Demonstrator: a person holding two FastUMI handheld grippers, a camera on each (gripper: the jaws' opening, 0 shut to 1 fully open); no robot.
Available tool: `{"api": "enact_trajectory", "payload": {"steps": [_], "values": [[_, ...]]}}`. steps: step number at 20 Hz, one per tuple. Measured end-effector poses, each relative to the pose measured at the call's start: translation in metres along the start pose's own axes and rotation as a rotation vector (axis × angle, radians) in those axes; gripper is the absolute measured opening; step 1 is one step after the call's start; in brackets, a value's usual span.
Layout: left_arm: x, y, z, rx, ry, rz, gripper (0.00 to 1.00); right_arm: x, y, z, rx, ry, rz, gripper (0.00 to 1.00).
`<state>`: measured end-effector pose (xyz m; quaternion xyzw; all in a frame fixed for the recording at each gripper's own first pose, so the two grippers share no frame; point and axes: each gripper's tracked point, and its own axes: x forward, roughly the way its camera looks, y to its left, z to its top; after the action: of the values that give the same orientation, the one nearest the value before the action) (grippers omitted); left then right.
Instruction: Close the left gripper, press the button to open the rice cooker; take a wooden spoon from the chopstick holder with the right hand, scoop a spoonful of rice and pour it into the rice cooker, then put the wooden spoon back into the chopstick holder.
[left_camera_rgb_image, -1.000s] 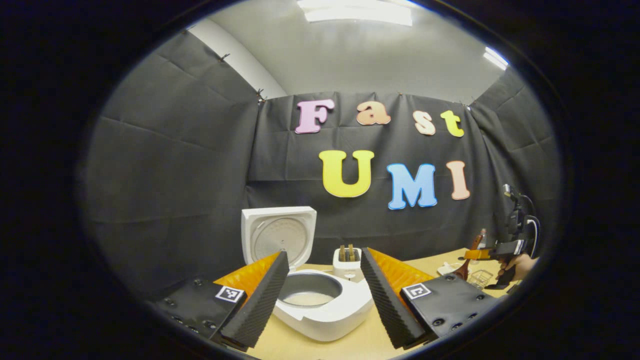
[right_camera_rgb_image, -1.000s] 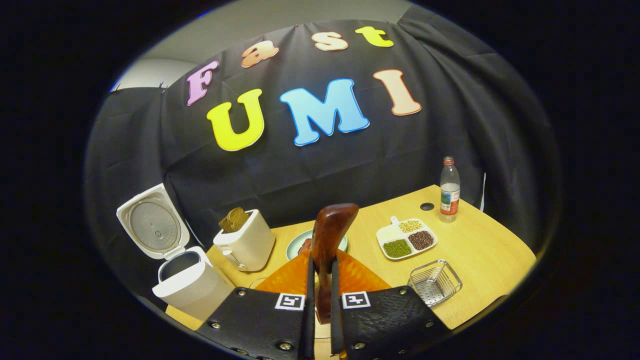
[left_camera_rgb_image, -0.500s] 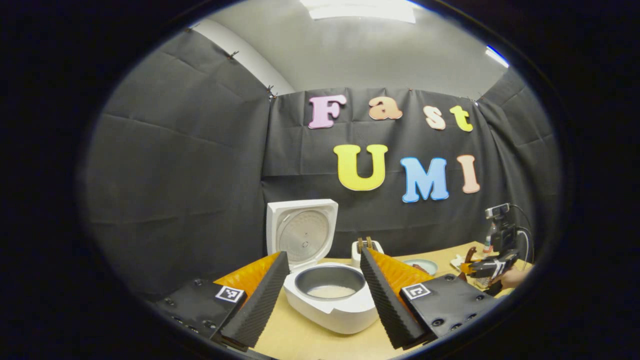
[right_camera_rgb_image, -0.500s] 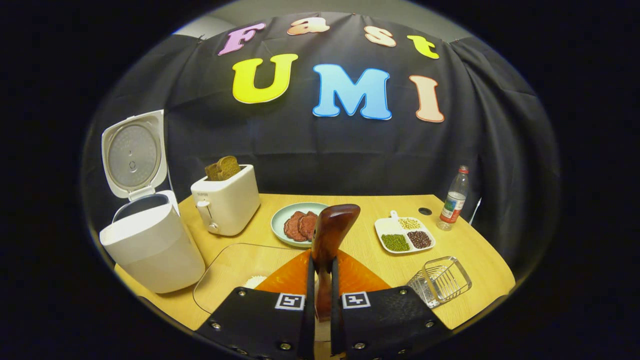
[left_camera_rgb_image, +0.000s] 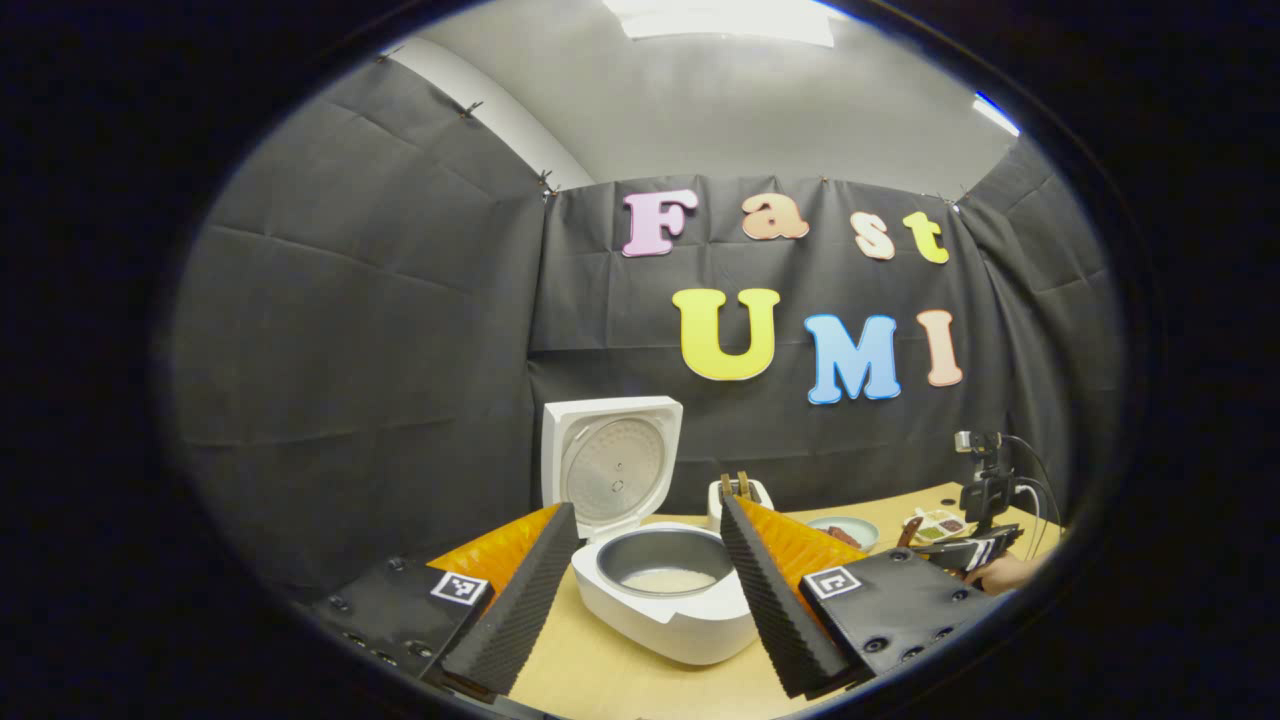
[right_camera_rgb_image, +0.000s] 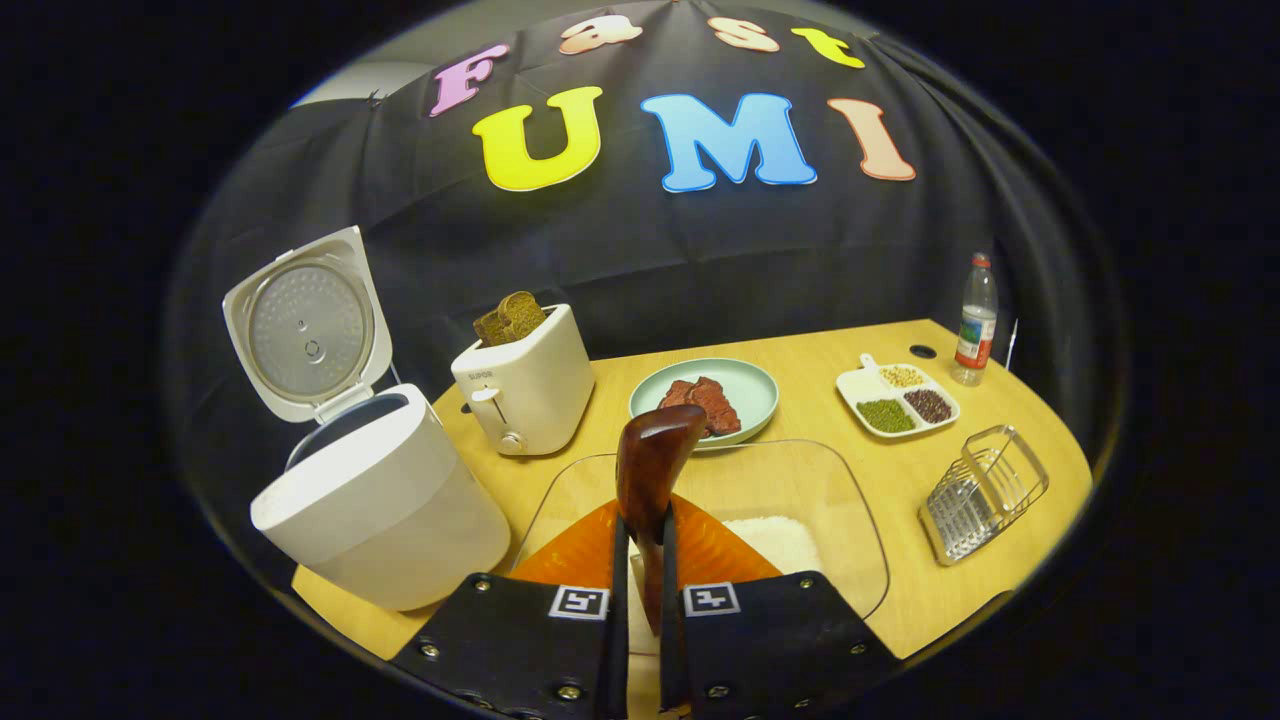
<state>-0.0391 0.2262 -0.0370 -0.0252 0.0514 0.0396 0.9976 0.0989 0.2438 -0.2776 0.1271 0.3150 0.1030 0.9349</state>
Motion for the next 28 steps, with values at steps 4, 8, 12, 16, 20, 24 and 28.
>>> {"api": "enact_trajectory", "payload": {"steps": [4, 8, 12, 16, 20, 24, 28], "values": [[-0.003, 0.007, 0.003, 0.001, -0.006, 0.014, 0.95, 0.001, -0.003, -0.003, 0.205, 0.033, 0.023, 0.13], [-0.004, 0.003, 0.002, -0.005, -0.003, 0.017, 0.99, 0.002, -0.023, -0.008, 0.459, 0.083, 0.037, 0.13], [-0.003, -0.006, 0.004, 0.002, 0.0, 0.005, 0.99, 0.0, -0.039, -0.01, 0.601, 0.113, 0.04, 0.13], [-0.005, -0.018, 0.011, 0.006, -0.011, -0.009, 0.99, -0.01, -0.059, 0.004, 0.658, 0.075, 0.033, 0.13], [-0.005, -0.026, 0.01, -0.001, -0.017, -0.021, 0.99, -0.02, -0.067, 0.033, 0.757, 0.033, 0.071, 0.13], [-0.003, -0.029, 0.007, -0.009, -0.019, -0.025, 0.99, -0.03, -0.057, 0.061, 0.837, 0.007, 0.15, 0.13], [-0.004, -0.023, 0.006, -0.009, -0.023, -0.013, 0.95, -0.034, -0.031, 0.087, 0.884, -0.003, 0.237, 0.13]]}}
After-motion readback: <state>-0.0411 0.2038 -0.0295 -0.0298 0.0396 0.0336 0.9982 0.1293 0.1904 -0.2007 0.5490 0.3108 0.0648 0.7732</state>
